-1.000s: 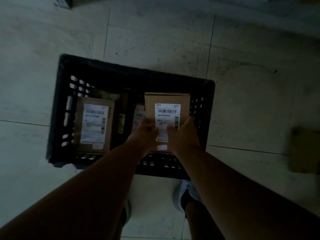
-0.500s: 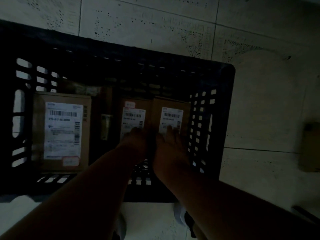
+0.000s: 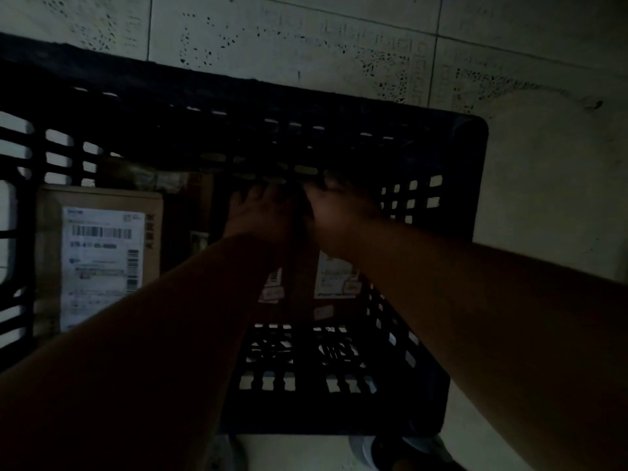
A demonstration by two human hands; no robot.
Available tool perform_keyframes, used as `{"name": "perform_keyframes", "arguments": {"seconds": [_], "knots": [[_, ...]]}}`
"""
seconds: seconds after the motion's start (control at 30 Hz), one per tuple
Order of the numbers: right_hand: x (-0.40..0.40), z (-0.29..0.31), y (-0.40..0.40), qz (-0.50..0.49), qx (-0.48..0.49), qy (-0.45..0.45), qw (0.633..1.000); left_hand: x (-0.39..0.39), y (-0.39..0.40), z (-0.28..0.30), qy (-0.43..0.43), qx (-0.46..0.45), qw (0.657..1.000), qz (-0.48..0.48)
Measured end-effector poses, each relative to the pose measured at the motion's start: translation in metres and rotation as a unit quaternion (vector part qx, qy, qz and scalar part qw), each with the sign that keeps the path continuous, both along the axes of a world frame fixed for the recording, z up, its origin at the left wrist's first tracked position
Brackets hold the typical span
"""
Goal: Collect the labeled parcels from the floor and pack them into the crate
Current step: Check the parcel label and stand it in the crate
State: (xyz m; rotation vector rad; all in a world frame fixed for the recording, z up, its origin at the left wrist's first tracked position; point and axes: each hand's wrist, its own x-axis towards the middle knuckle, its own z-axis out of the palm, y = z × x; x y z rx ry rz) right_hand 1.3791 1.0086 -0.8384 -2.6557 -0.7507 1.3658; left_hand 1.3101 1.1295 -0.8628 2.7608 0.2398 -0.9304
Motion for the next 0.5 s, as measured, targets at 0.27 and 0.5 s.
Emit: {"name": "perform_keyframes", "arguments": {"seconds": [0.27,0.5], "knots": [[-0.001,0.016,-0.009,-0.056,0.06,-0.004,0.997,0.019,0.009,0.019,0.059,-0.032,0.997,-0.03],[-0.007,0.026,-0.009,-0.107,0.156,-0.061,0.98,0.017,0.021,0.021,0.032,-0.074,0.996,-0.032]]}}
